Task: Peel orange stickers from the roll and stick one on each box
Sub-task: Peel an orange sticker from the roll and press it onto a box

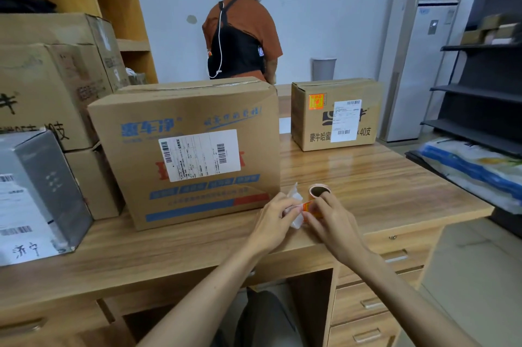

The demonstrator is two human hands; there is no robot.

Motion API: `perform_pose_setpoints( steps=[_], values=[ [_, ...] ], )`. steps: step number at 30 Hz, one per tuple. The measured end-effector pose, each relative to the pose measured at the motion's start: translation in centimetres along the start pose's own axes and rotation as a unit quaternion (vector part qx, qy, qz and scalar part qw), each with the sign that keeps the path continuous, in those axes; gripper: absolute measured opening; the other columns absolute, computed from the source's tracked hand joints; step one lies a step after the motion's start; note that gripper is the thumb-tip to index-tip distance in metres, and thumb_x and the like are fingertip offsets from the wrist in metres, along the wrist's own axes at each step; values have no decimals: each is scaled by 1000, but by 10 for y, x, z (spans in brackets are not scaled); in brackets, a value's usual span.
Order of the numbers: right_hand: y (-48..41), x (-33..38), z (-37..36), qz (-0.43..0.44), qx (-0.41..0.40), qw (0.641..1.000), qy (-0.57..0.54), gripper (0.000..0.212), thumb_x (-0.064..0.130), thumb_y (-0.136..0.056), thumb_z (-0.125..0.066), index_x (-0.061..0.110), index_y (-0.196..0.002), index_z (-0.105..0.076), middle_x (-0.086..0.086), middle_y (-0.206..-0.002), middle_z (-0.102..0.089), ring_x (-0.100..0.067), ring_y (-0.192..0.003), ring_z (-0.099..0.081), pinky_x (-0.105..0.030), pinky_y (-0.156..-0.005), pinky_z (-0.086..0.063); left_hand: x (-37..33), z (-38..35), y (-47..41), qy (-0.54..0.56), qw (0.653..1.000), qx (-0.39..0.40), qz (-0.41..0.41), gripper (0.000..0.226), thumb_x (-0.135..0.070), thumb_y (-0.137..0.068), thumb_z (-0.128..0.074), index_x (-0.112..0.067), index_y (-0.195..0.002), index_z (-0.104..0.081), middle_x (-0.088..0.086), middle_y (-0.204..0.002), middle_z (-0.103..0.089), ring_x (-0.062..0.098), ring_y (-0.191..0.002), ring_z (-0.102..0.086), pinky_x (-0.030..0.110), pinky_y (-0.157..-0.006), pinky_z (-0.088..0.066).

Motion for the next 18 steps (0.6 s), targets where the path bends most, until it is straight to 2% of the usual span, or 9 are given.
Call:
perform_pose_setpoints(
  steps=[2,6,12,15,18],
  values=[
    [2,-2,-2,-1,5,1000,-10,25,41,-93,-54,16,-95,-58,3,-96,-52,-17,-81,-56,-38,-59,-50,1,-1,0,5,1000,7,-6,18,-35,-102,-55,-31,-102,-72,-7,-97,-56,11,-91,-58,45,-84,-50],
    [6,-3,1,-5,-10,1000,-24,23,41,-93,-55,18,-93,-58,5,-95,-52,-12,-76,-54,-29,-58,-44,1,-3,2,8,1000,23,-16,20,-38,-102,-52,-34,-104,-72,-10,-96,-54,13,-87,-57,51,-82,-50],
    [9,-8,3,-8,-16,999,-38,21,42,-96,-52,22,-89,-53,8,-101,-53,-2,-76,-43,-20,-60,-32,0,-5,4,-18,999,44,-26,24,-43,-101,-49,-36,-112,-70,-13,-98,-55,10,-87,-58,49,-81,-50],
    [10,-8,4,1,-20,1000,-8,21,41,-96,-54,21,-89,-55,6,-101,-56,-7,-76,-50,-20,-61,-31,-1,-6,5,-28,998,44,-32,25,-45,-101,-49,-36,-112,-70,-13,-97,-56,9,-87,-58,47,-78,-50],
    [8,-2,6,20,-50,998,40,24,38,-95,-51,17,-86,-60,3,-93,-58,-16,-77,-56,-26,-62,-38,-3,-4,5,-32,998,32,-39,22,-38,-102,-53,-32,-111,-73,-19,-92,-54,6,-84,-56,42,-75,-50]
  ],
)
Point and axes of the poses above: each hand's wrist, its own y-axis away from the middle knuckle, its own z-axis out of the back of the hand, x = y × z, the point moved 4 cm from there along -y, towards the middle knuckle
